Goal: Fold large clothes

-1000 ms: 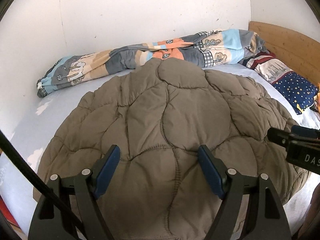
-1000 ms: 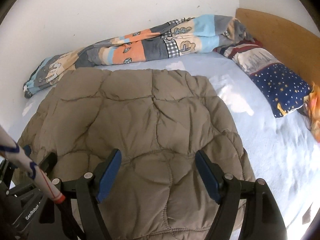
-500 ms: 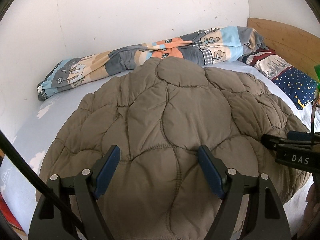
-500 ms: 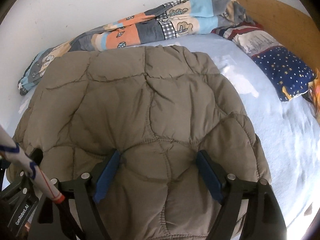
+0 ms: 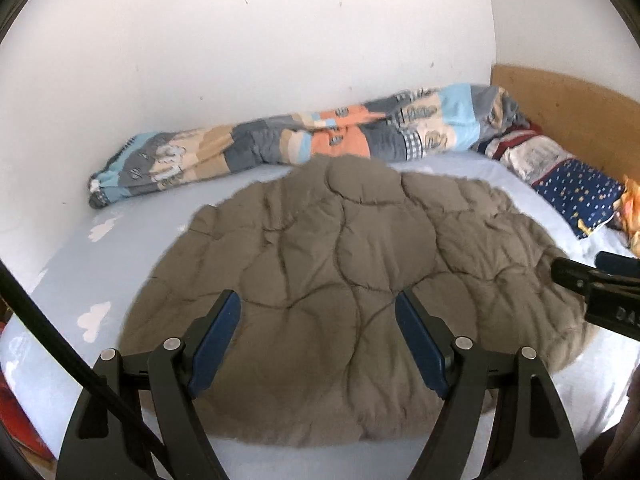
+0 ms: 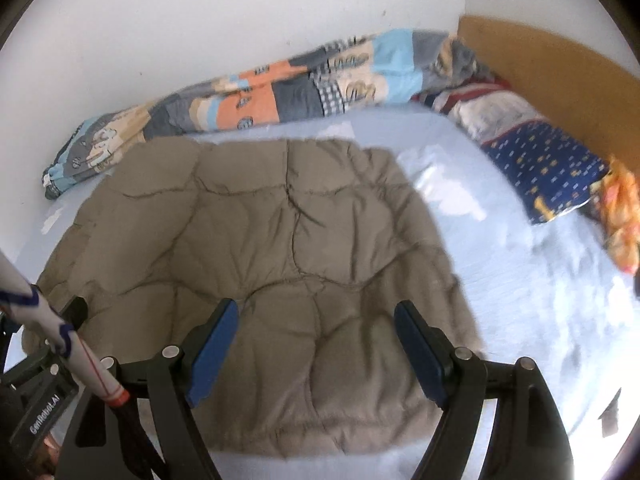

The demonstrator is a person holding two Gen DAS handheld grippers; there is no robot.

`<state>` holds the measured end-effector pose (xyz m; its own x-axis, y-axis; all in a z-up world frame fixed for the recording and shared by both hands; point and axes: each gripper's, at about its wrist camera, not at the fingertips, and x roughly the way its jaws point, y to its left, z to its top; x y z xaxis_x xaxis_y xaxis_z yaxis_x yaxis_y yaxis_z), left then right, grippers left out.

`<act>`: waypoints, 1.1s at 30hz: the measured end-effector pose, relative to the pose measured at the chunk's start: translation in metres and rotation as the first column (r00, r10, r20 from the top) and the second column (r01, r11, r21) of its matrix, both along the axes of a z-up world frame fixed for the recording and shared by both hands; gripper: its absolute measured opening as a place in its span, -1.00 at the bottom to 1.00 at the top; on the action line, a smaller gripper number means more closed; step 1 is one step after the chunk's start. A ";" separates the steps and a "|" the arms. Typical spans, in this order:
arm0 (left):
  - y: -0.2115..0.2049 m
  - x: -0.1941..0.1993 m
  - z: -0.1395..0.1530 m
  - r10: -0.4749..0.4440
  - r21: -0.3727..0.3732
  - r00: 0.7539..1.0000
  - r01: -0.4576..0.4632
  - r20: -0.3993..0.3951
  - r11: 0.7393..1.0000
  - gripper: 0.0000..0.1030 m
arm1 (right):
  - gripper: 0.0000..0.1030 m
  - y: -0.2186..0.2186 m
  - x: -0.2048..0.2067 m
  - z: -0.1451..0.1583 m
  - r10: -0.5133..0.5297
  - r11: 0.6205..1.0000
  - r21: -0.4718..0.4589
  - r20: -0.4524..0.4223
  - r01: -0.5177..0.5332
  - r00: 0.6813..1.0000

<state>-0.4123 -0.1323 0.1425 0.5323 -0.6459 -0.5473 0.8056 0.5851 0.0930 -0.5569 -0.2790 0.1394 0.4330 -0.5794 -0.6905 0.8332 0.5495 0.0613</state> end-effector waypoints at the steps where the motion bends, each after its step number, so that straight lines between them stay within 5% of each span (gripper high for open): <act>1: 0.012 -0.004 0.007 0.007 -0.017 1.000 -0.007 0.009 1.000 0.54 | 0.64 0.014 -0.009 0.009 0.003 0.999 -0.040 0.011 -0.002 1.000; 8: 0.095 -0.034 0.028 0.022 -0.078 0.999 -0.024 -0.024 0.997 0.60 | 0.80 0.109 -0.054 0.026 0.042 0.979 -0.200 0.046 -0.032 0.998; 16: 0.178 -0.069 0.066 0.091 -0.146 0.995 -0.097 -0.049 0.985 0.74 | 0.88 0.202 -0.088 0.057 0.178 0.953 -0.266 0.099 -0.146 0.979; 23: 0.196 -0.084 0.125 0.134 -0.213 0.990 -0.123 0.038 0.969 0.93 | 0.98 0.227 -0.091 0.110 0.228 0.941 -0.286 0.138 -0.181 0.964; 27: 0.189 -0.081 0.123 0.152 -0.189 0.986 -0.137 0.064 0.972 0.95 | 0.99 0.226 -0.086 0.112 0.203 0.953 -0.251 0.120 -0.168 0.972; 33: 0.172 -0.064 0.100 0.139 -0.101 0.989 -0.143 -0.048 0.985 0.95 | 0.99 0.210 -0.077 0.099 0.155 0.968 -0.210 0.059 -0.140 0.986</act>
<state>-0.4766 0.0399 0.2425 0.6005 -0.6204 -0.5045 0.7164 0.6977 -0.0053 -0.6334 -0.0686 0.2385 0.5698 -0.6311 -0.5263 0.7395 0.6731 -0.0065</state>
